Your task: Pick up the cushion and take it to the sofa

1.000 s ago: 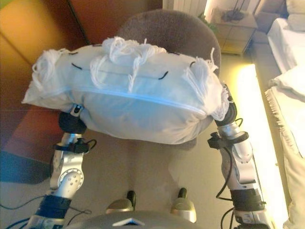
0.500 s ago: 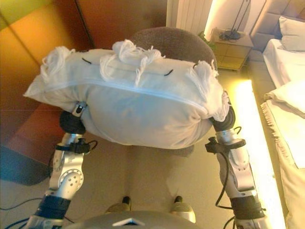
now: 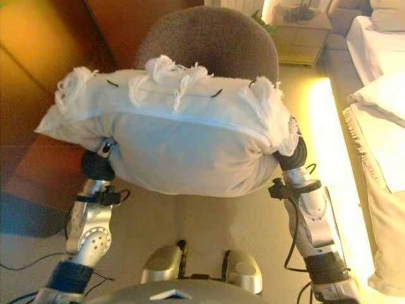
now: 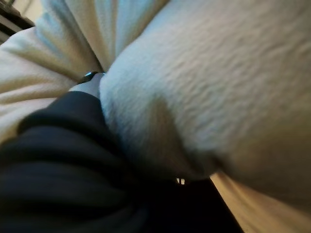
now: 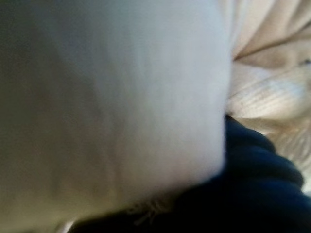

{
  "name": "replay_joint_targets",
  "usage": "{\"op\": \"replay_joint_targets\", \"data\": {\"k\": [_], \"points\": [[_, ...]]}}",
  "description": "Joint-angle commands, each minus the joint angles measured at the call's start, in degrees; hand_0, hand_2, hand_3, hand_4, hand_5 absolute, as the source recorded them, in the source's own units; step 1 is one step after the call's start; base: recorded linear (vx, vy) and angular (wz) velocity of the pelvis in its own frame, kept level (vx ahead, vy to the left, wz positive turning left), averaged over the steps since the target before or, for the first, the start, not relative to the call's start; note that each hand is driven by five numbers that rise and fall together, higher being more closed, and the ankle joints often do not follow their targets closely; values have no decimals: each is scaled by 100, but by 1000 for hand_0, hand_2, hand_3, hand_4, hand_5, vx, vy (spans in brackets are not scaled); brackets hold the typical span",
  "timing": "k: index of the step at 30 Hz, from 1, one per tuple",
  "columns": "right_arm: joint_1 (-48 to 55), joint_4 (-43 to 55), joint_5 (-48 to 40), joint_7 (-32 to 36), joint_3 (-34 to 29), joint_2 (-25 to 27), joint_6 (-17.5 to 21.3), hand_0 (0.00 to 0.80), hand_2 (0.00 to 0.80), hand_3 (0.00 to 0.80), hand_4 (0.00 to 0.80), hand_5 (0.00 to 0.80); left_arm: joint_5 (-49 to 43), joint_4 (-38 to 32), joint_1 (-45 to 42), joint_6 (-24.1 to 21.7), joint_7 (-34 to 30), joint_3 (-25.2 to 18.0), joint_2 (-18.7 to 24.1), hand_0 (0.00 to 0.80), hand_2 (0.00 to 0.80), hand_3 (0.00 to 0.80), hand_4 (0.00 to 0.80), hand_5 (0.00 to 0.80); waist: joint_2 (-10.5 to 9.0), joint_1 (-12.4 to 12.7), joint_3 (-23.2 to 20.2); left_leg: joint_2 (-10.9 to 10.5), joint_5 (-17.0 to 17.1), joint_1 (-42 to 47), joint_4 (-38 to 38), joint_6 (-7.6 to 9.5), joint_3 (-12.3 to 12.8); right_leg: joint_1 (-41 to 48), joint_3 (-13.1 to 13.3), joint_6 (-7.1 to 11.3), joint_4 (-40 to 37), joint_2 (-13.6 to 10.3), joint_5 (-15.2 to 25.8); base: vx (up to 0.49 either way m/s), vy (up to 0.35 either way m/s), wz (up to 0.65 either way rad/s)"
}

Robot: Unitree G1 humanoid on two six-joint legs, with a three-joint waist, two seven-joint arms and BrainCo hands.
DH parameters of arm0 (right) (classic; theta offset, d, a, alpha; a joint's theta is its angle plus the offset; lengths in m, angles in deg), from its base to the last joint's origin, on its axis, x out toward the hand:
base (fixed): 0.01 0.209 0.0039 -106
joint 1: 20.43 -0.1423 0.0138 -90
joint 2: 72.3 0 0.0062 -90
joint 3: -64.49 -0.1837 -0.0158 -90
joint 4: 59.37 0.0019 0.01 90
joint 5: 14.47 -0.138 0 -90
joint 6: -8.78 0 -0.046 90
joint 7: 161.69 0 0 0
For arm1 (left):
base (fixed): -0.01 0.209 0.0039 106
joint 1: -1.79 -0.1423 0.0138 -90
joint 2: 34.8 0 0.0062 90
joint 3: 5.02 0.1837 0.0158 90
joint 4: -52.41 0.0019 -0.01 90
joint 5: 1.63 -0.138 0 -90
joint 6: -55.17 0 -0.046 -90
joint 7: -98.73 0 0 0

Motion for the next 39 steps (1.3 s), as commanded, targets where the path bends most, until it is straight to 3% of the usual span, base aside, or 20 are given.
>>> {"op": "replay_joint_targets", "data": {"k": [1, 6, 9, 11, 12, 14, 15, 17, 20, 22, 25, 28, 34, 39], "points": [[-428, 812, 186, 306, 519, -43, 150, 800, 800, 800, 800, 800, -294, -911, 100, -405, -281, 283, -112, 800, 800, 800, 800, 800, 258, 158, -395, 352, 1877, -669, -1516, -193, -310, 868, -150, -63, 64, 509, -627, 529, 114, -12], [-387, 803, -132, 572, 443, 41, 197, 800, 800, 800, 800, 800, -262, -859, 98, -568, -307, 246, -130, 800, 800, 800, 800, 800, 281, 194, -293, 636, 1816, -904, -1450, -240, -387, 948, -139, 26, 716, 300, -1206, 554, 226, -52], [-392, 730, -231, 649, 439, -5, 256, 800, 800, 800, 800, 800, -248, -872, 211, -458, -229, 186, -51, 800, 800, 800, 800, 800, 169, 196, -392, 723, 1390, -812, -1182, -213, 57, 1149, -403, 370, 975, -210, -1144, 685, 400, -94], [-262, 773, -368, 755, 370, -168, 67, 800, 800, 800, 800, 800, -396, -930, 154, -245, -46, 83, 4, 800, 800, 800, 800, 800, 41, 210, -630, 550, 1217, -824, -527, -67, 186, 1438, -543, 646, 1162, -568, -685, 794, 393, -50], [-161, 786, -336, 725, 374, -282, 21, 800, 800, 800, 800, 800, -563, -967, 103, -169, -21, 20, 82, 800, 800, 800, 800, 800, -72, 279, -827, 367, 971, -906, -205, 129, 333, 1562, -675, 802, 1246, -733, -212, 646, 304, -51], [-127, 792, -278, 627, 398, -370, 24, 800, 800, 800, 800, 800, -564, -996, 61, -77, -19, 1, 212, 800, 800, 800, 800, 800, -171, 367, -999, 206, 791, -930, -118, 291, 481, 1486, -811, 965, 1589, -960, 582, 501, 249, -43], [-137, 782, -238, 638, 445, -416, 56, 800, 800, 800, 800, 800, -473, -983, 55, -11, -20, -27, 238, 800, 800, 800, 800, 800, -187, 363, -1037, 152, 730, -869, -120, 349, 551, 1263, -800, 956, 1731, -981, 868, 386, 223, -31], [-181, 708, -180, 696, 518, -453, 172, 800, 800, 800, 800, 800, -556, -844, 187, -81, -4, -40, 262, 800, 800, 800, 800, 800, -146, 287, -1011, 89, 726, -681, -268, 398, 521, 716, -794, 880, 1679, -804, 731, 330, 222, -17], [-364, 697, -116, 574, 517, -440, 103, 800, 800, 800, 800, 800, -665, -732, 458, -185, 121, -11, 307, 800, 800, 800, 800, 800, -86, 284, -939, 13, 851, -531, -515, 320, 643, 159, -1554, 782, 600, -788, 455, 238, 156, -28], [-526, 604, -55, 439, 546, -461, 77, 800, 800, 800, 800, 800, -887, -751, 500, -138, 330, 22, 276, 800, 800, 800, 800, 800, -21, 298, -882, 71, 812, -358, -640, 283, 750, -114, -1836, 681, 192, -766, 360, 168, 61, -27], [-495, 536, -56, 360, 553, -511, 133, 800, 800, 800, 800, 800, -998, -733, 492, 13, 304, 16, 219, 800, 800, 800, 800, 800, -40, 180, -912, 68, 723, -26, -817, 308, 783, -302, -1719, 639, -391, -664, 533, 200, 36, -14], [-460, 431, -144, 236, 471, -452, 77, 800, 800, 800, 800, 800, -1092, -783, 374, 102, 237, 15, 150, 800, 800, 800, 800, 800, -69, 79, -1019, 115, 559, 326, -940, 259, 886, -280, -1718, 680, -973, -742, 856, 226, 19, 0], [-504, 228, 106, -292, 504, -469, -288, 800, 800, 800, 800, 800, -1092, -548, 468, 306, 460, 149, 8, 800, 800, 800, 800, 800, -114, -121, -1214, 158, 237, 703, -1049, 278, 788, -135, -1107, 723, -1574, -749, 1099, 199, -76, -2], [-617, -56, 297, -482, 550, -397, -538, 800, 800, 800, 800, 800, -1028, -156, 550, 239, 711, 378, -140, 800, 800, 800, 800, 800, -158, -176, -1265, 312, 81, 798, -973, 181, 828, -40, -999, 677, -1792, -715, 1143, 145, -173, 15]]}}
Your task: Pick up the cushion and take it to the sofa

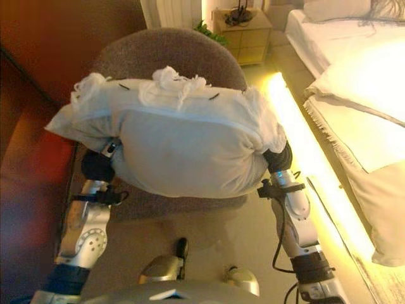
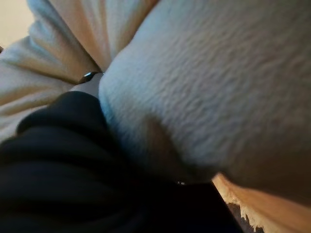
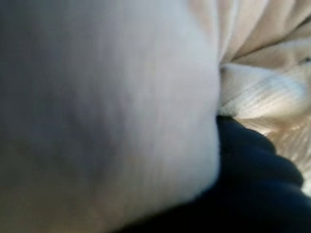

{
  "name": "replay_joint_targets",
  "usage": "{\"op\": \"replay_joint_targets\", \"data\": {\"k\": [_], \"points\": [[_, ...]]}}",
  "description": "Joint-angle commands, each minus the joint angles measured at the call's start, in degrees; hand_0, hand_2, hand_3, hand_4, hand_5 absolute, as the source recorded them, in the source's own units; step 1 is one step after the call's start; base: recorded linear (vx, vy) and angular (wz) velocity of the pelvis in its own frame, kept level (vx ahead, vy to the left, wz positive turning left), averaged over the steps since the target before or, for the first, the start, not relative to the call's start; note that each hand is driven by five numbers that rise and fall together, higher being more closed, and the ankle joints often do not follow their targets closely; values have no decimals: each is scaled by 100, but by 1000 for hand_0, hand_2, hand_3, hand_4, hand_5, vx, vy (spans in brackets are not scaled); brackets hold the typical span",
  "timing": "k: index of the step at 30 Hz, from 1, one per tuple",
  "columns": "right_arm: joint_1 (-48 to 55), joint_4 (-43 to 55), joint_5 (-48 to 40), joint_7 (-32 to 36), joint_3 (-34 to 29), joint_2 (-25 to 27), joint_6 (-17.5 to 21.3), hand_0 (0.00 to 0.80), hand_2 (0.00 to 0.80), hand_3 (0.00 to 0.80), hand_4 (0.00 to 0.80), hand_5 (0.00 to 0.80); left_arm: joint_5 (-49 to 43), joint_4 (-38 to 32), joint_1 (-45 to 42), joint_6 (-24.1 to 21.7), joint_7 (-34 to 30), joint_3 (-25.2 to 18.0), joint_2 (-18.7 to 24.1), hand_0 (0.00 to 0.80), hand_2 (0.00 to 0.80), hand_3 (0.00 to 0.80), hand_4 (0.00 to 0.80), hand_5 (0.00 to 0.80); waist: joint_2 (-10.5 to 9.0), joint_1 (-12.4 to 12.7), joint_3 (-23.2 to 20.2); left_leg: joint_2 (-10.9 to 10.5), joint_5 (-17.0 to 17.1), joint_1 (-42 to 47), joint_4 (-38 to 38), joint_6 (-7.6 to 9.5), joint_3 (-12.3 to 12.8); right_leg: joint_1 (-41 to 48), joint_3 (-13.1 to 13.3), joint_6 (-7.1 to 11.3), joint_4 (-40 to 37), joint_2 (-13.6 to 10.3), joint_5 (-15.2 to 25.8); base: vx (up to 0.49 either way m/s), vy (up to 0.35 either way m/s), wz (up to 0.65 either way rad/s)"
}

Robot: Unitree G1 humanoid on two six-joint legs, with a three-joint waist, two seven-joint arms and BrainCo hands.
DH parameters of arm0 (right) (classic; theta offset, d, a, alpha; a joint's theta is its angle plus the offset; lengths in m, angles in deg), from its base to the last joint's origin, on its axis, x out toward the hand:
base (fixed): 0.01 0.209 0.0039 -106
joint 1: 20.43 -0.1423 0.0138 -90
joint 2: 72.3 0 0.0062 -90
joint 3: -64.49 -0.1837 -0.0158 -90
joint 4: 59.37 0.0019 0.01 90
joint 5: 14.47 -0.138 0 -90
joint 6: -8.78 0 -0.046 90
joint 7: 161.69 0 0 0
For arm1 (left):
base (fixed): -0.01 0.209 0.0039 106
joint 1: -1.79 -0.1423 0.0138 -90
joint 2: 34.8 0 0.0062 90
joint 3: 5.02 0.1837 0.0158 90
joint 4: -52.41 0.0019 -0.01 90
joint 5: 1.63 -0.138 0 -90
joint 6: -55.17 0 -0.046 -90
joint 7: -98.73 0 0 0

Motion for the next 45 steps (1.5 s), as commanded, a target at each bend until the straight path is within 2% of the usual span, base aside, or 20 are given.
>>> {"op": "replay_joint_targets", "data": {"k": [1, 5, 8, 10, 11, 13, 17, 22, 27, 32, 37, 41, 45], "points": [[-610, 225, 422, 63, 344, 18, -63, 800, 800, 800, 800, 800, -263, -151, 595, -318, -11, 488, -204, 800, 800, 800, 800, 800, -107, 21, -316, 217, -1079, 343, 430, -48, -187, -442, 233, 7, -459, -134, 763, 138, -158, 9], [-810, 63, 604, -15, 292, 224, -238, 800, 800, 800, 800, 800, -205, -99, 654, -290, 66, 568, -310, 800, 800, 800, 800, 800, -182, 75, -259, 376, -1053, 172, 814, -198, -134, -349, -17, -128, -423, -105, 682, 84, -116, 16], [-1084, -142, 690, -135, 323, 294, -308, 800, 800, 800, 800, 800, -232, 124, 836, -228, 284, 697, -445, 800, 800, 800, 800, 800, -255, 148, -133, 387, -938, -48, 1245, -252, -191, -279, -171, -223, -317, -84, 604, 45, -85, 24], [-1280, -284, 730, -308, 344, 309, -346, 800, 800, 800, 800, 800, -294, 295, 1005, -176, 418, 758, -526, 800, 800, 800, 800, 800, -297, 169, -72, 385, -947, -88, 1281, -258, -88, -228, -291, -243, -275, -90, 572, 29, -30, 38], [-1415, -471, 743, -428, 323, 287, -351, 800, 800, 800, 800, 800, -327, 465, 1157, -92, 402, 806, -570, 800, 800, 800, 800, 800, -314, 160, -64, 419, -919, -92, 1238, -278, 49, -186, -402, -246, -289, -97, 568, 36, 6, 56], [-1562, -712, 740, -528, 346, 243, -368, 800, 800, 800, 800, 800, -455, 658, 1335, -40, 492, 874, -631, 800, 800, 800, 800, 800, -316, 162, -77, 404, -894, -47, 1138, -290, 31, -124, -450, -216, -337, -104, 577, 70, 27, 62], [-1627, -1102, 813, -590, 467, 92, -557, 800, 800, 800, 800, 800, -642, 864, 1497, 225, 848, 896, -729, 800, 800, 800, 800, 800, -250, 131, -271, 388, -975, 421, 502, -257, 25, -75, -429, -114, -459, -135, 613, 140, 88, 26], [-1777, -1573, 839, -619, 571, -55, -680, 800, 800, 800, 800, 800, -833, 1219, 1708, 413, 1147, 965, -748, 800, 800, 800, 800, 800, -174, 105, -387, 421, -968, 651, 186, -255, 125, -196, -392, 34, -459, -215, 681, 124, 97, 10], [-2812, -2446, 683, -939, 811, -245, -910, 800, 800, 800, 800, 800, -1052, 1766, 2420, 511, 1565, 1141, -843, 800, 800, 800, 800, 800, -151, 124, -261, 420, -965, 613, 54, -232, 182, -386, -449, 121, -459, -285, 761, -5, 51, -4], [-3832, -3378, 313, -1284, 1124, -433, -974, 800, 800, 800, 800, 800, -1232, 2681, 3426, 464, 1925, 1370, -1082, 800, 800, 800, 800, 800, -111, 83, -100, 366, -941, 475, -15, -195, 139, -582, -409, 178, -459, -311, 795, -55, 33, 1], [-4583, -4258, 197, -1347, 1322, -430, -929, 800, 800, 800, 800, 800, -1250, 3681, 4331, 284, 1982, 1401, -1193, 800, 800, 800, 800, 800, -26, 15, 64, 325, -950, 383, -53, -219, 104, -707, -367, 201, -459, -341, 793, -50, 26, 2], [-5279, -5007, 234, -1289, 1396, -376, -940, 800, 800, 800, 800, 800, -1065, 4425, 5047, 315, 2172, 1419, -1269, 800, 800, 800, 800, 800, 37, -41, 196, 313, -977, 237, -4, -262, 120, -842, -297, 225, -459, -367, 776, -63, 33, 1], [-5703, -5693, 294, -1185, 1413, -308, -1042, 800, 800, 800, 800, 800, -867, 4902, 5475, 575, 2413, 1425, -1290, 800, 800, 800, 800, 800, 54, -77, 150, 334, -991, 282, -38, -283, 129, -826, -220, 238, -459, -348, 724, 78, 15, -1]]}}
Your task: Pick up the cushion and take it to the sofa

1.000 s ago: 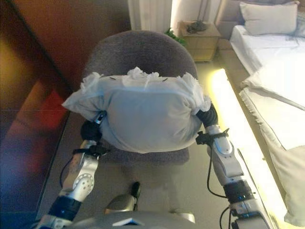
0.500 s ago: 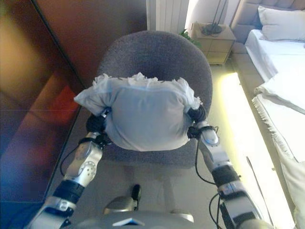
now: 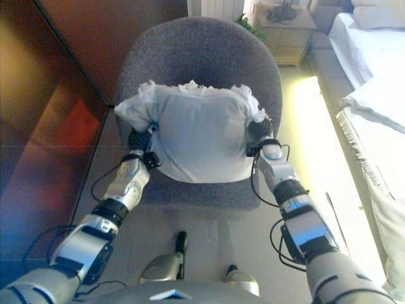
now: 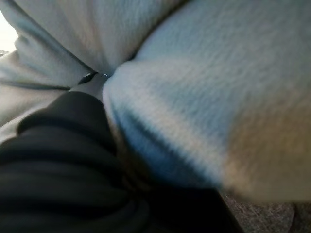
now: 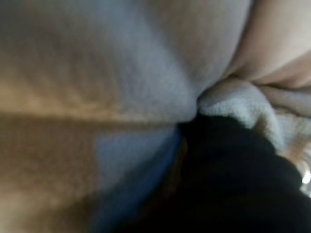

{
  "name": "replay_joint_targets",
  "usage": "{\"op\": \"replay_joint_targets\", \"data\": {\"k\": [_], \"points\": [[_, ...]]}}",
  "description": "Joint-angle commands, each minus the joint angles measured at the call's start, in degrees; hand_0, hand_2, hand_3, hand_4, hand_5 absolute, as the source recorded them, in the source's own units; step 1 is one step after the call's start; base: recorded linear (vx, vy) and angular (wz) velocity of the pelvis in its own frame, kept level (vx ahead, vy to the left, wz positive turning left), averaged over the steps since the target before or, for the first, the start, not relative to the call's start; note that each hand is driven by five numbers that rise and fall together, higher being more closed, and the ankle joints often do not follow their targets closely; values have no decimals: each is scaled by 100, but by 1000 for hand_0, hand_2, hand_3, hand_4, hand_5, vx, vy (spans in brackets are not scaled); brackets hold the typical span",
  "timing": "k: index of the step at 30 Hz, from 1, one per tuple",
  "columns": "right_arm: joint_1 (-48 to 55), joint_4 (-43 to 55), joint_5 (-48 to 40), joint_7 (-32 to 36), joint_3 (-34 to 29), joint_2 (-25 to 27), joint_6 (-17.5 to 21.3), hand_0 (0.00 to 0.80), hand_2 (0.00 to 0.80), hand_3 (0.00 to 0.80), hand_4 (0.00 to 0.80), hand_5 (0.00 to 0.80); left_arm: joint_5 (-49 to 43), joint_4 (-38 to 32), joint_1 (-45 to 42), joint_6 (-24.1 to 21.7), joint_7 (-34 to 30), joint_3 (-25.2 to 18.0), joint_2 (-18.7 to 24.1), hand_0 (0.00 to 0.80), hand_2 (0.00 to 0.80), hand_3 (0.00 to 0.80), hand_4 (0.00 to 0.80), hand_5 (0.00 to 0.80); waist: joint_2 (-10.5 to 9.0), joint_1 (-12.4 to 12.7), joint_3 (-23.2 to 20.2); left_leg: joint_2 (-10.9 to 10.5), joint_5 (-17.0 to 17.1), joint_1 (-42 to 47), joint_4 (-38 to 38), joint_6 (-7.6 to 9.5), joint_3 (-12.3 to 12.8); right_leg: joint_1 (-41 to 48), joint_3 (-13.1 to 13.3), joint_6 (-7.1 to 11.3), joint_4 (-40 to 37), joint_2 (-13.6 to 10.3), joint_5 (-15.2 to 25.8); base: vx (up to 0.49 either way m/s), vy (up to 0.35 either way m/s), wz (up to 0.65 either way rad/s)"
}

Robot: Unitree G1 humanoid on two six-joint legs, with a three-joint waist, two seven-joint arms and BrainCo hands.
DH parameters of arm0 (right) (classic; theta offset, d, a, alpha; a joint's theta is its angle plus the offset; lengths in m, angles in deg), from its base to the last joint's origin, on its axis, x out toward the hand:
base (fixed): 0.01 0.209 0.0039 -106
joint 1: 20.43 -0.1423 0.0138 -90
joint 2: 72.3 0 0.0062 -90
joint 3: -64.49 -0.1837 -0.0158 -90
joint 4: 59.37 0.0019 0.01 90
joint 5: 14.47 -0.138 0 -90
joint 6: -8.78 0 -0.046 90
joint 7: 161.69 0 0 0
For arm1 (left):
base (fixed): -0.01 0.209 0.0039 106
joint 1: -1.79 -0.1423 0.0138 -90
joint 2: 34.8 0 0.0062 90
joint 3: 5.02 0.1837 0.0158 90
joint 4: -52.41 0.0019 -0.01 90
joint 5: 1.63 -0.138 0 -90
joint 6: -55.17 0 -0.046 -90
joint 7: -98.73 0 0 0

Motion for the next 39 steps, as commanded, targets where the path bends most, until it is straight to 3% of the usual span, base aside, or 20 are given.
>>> {"op": "replay_joint_targets", "data": {"k": [1, 14, 23, 24, 25, 26, 27, 28, 29, 39], "points": [[-1534, -156, -28, 269, 322, -204, 226, 800, 800, 800, 800, 800, -13, 310, 1793, -149, 62, 478, -475, 800, 800, 800, 800, 800, -28, 52, 122, 271, -1319, 818, 107, -272, 40, -627, 347, 262, -168, -394, 557, 180, 19, 1], [-2573, -1476, 628, 316, 718, -306, -199, 800, 800, 800, 800, 800, 166, 1773, 2665, 289, 1030, 378, -656, 800, 800, 800, 800, 800, -30, 34, 171, 253, -1286, 656, 17, -334, -26, -835, 417, 303, -168, -398, 528, 21, 4, 1], [-3041, -1698, 1070, -66, 1055, -257, -630, 800, 800, 800, 800, 800, 398, 1732, 2872, 591, 1626, 466, -748, 800, 800, 800, 800, 800, -2, 96, 253, 247, -1203, 496, 18, -384, -55, -950, 387, 296, -168, -411, 546, 0, 3, 3], [-3108, -1760, 1139, -93, 1062, -265, -707, 759, 759, 759, 759, 759, 478, 1785, 2917, 654, 1686, 469, -762, 800, 800, 800, 800, 800, 7, 100, 262, 242, -1192, 474, 19, -387, -66, -967, 383, 300, -168, -416, 553, 0, 0, 0], [-3173, -1812, 1176, -131, 1091, -268, -759, 314, 314, 314, 314, 314, 550, 1836, 2963, 716, 1678, 472, -768, 800, 800, 800, 800, 800, 14, 105, 268, 239, -1179, 455, 21, -391, -74, -979, 376, 300, -168, -419, 559, -29, 35, 3], [-3257, -1876, 1233, -195, 1125, -266, -812, 0, 0, 0, 0, 0, 664, 1906, 3029, 817, 1646, 473, -786, 624, 624, 624, 624, 624, 30, 113, 286, 238, -1161, 424, 21, -400, -78, -1000, 362, 301, -168, -427, 564, -34, 39, 5], [-3337, -1924, 1219, -196, 1139, -227, -851, 0, 0, 0, 0, 0, 729, 1994, 3092, 806, 1637, 477, -785, 436, 436, 436, 436, 436, 43, 111, 303, 238, -1149, 402, 24, -405, -77, -1019, 350, 303, -168, -434, 574, -37, 43, 8], [-3376, -1940, 1205, -211, 1145, -200, -868, 0, 0, 0, 0, 0, 765, 2012, 3120, 803, 1635, 474, -764, 173, 173, 173, 173, 173, 51, 108, 315, 237, -1138, 382, 27, -409, -79, -1036, 349, 304, -168, -440, 583, -29, 45, 9], [-3404, -1948, 1184, -217, 1153, -158, -871, 0, 0, 0, 0, 0, 831, 2018, 3136, 816, 1602, 478, -730, 0, 0, 0, 0, 0, 65, 105, 325, 235, -1120, 358, 27, -412, -74, -1058, 346, 302, -168, -445, 594, -24, 53, 10], [-3304, -1685, 1291, -355, 1219, 167, -628, 0, 0, 0, 0, 0, 1263, 1804, 3162, 755, 1522, 549, -397, 0, 0, 0, 0, 0, 127, 50, 549, 212, -1031, 141, 65, -450, 6, -1233, 236, 307, -168, -519, 663, -33, 30, 3]]}}
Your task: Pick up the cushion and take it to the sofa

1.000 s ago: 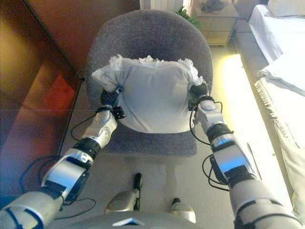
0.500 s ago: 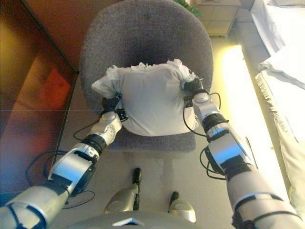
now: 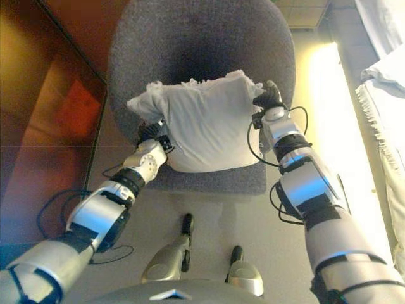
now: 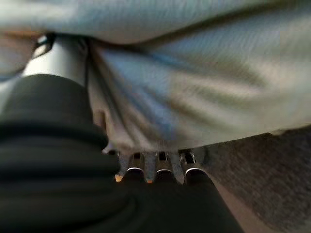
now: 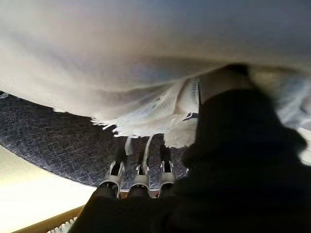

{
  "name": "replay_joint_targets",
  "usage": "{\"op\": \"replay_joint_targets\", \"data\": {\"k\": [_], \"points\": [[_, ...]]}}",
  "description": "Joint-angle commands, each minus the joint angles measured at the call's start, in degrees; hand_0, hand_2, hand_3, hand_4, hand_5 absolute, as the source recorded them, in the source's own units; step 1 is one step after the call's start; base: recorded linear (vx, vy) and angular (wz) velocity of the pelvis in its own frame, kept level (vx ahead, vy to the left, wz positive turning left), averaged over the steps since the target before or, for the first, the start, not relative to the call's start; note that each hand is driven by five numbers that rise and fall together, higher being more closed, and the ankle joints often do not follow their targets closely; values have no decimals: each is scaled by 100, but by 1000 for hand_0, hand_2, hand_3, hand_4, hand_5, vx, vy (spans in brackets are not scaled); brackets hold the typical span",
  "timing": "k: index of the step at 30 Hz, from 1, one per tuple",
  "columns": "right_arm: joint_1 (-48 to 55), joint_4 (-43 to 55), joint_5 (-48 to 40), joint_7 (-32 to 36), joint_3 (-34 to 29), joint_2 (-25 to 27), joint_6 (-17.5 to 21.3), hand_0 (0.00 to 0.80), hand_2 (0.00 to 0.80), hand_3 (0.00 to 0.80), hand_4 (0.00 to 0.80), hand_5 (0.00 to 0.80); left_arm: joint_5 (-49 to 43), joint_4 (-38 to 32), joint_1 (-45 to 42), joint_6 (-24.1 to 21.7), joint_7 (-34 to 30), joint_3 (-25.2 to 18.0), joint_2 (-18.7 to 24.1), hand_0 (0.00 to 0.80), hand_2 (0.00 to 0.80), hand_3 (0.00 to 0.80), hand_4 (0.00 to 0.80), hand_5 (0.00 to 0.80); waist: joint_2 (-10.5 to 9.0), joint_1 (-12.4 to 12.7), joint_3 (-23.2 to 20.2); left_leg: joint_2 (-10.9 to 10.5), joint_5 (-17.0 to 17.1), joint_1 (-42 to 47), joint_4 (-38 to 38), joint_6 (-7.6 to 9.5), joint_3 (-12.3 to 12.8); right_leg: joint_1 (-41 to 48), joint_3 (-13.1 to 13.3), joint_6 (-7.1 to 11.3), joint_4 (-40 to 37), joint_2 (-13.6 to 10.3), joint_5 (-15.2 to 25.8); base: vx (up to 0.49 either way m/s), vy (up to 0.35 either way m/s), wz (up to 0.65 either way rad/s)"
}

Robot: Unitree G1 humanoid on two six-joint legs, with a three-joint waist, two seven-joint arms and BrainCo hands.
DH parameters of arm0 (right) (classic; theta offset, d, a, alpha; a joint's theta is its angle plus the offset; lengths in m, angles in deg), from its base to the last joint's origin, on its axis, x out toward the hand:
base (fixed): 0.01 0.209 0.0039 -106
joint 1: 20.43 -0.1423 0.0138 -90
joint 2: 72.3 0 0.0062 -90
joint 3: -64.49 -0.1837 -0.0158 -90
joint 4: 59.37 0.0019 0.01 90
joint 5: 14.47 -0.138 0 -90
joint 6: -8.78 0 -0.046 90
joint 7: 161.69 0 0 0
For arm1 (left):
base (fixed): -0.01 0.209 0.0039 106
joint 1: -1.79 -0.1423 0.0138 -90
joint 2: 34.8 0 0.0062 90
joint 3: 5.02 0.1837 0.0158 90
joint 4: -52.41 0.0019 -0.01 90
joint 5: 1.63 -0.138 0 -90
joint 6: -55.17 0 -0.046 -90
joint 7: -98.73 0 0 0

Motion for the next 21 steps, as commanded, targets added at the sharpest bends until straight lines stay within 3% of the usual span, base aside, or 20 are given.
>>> {"op": "replay_joint_targets", "data": {"k": [1, 15, 21], "points": [[-1150, 269, 219, -4, 385, 147, 544, 0, 0, 0, 0, 0, 55, 30, 1424, -359, -217, 265, 65, 0, 0, 0, 0, 0, -160, 176, 399, 144, -1165, 774, 73, -383, 241, -780, 245, 368, -75, -713, 603, 0, 0, 0], [-525, 1298, -169, -99, -5, 1379, 972, 0, 0, 0, 0, 0, -530, -1011, 889, -611, -741, 180, 1323, 0, 0, 0, 0, 0, -178, 162, 569, 86, -1232, 770, 119, -353, 280, -856, 148, 401, 14, -734, 595, 0, -2, 0], [311, 2023, -127, 101, -442, 1999, 1124, 0, 0, 0, 0, 0, -662, -1244, -37, -486, -891, -298, 2048, 0, 0, 0, 0, 0, -176, 162, 475, 62, -1320, 924, 171, -337, 313, -732, 65, 390, 71, -747, 536, 50, -4, 1]]}}
